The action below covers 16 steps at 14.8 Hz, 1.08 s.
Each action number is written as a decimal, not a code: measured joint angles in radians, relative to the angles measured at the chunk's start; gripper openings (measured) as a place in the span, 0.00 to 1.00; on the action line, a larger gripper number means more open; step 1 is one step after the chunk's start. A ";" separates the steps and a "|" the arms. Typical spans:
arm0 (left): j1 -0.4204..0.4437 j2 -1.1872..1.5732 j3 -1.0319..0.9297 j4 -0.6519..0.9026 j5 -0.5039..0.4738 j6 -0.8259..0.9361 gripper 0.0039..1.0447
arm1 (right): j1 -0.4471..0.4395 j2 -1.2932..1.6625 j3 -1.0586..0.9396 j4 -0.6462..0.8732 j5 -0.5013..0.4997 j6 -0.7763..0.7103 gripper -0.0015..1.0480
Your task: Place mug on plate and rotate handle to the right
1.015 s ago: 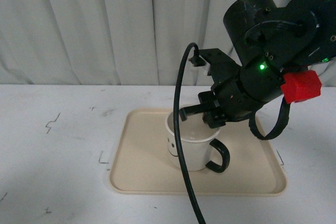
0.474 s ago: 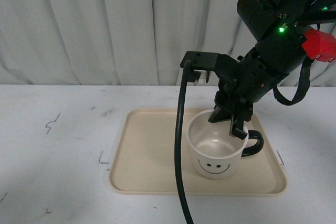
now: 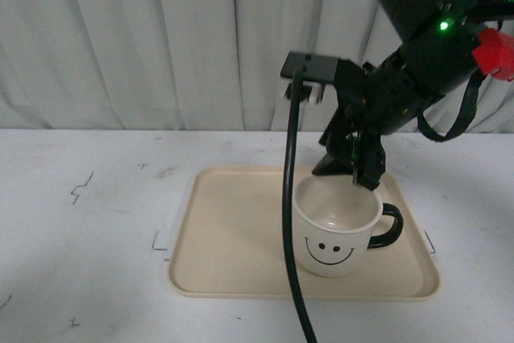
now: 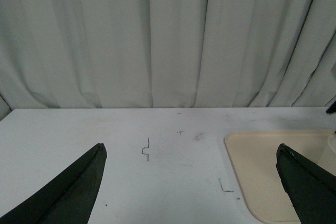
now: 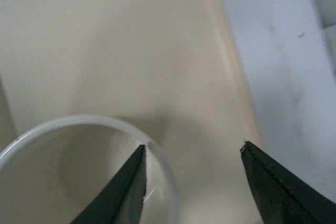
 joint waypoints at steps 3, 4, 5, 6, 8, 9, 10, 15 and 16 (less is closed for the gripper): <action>0.000 0.000 0.000 0.000 0.000 0.000 0.94 | -0.056 -0.206 -0.188 0.359 -0.158 0.154 0.80; 0.000 0.000 0.000 0.000 0.000 0.000 0.94 | -0.073 -0.325 -0.281 0.554 -0.201 0.282 0.90; 0.000 0.000 0.000 0.000 0.000 0.000 0.94 | -0.077 -0.381 -0.309 0.653 -0.214 0.367 0.96; 0.000 0.000 0.000 0.000 0.000 0.000 0.94 | -0.071 -0.420 -0.322 0.786 -0.169 0.473 0.93; 0.000 0.000 0.000 0.000 0.000 0.000 0.94 | -0.029 -0.515 -0.587 1.133 0.328 0.780 0.70; 0.000 0.000 0.000 0.000 -0.001 0.000 0.94 | -0.046 -0.529 -0.722 1.218 0.477 0.871 0.60; 0.000 0.000 0.000 0.000 -0.001 0.000 0.94 | -0.080 -0.557 -0.833 1.273 0.554 0.919 0.49; 0.000 0.000 0.000 0.000 0.000 0.000 0.94 | -0.140 -0.831 -1.191 1.408 0.505 0.990 0.02; 0.000 0.000 0.000 0.000 0.000 0.000 0.94 | -0.160 -0.858 -1.259 1.408 0.497 0.990 0.02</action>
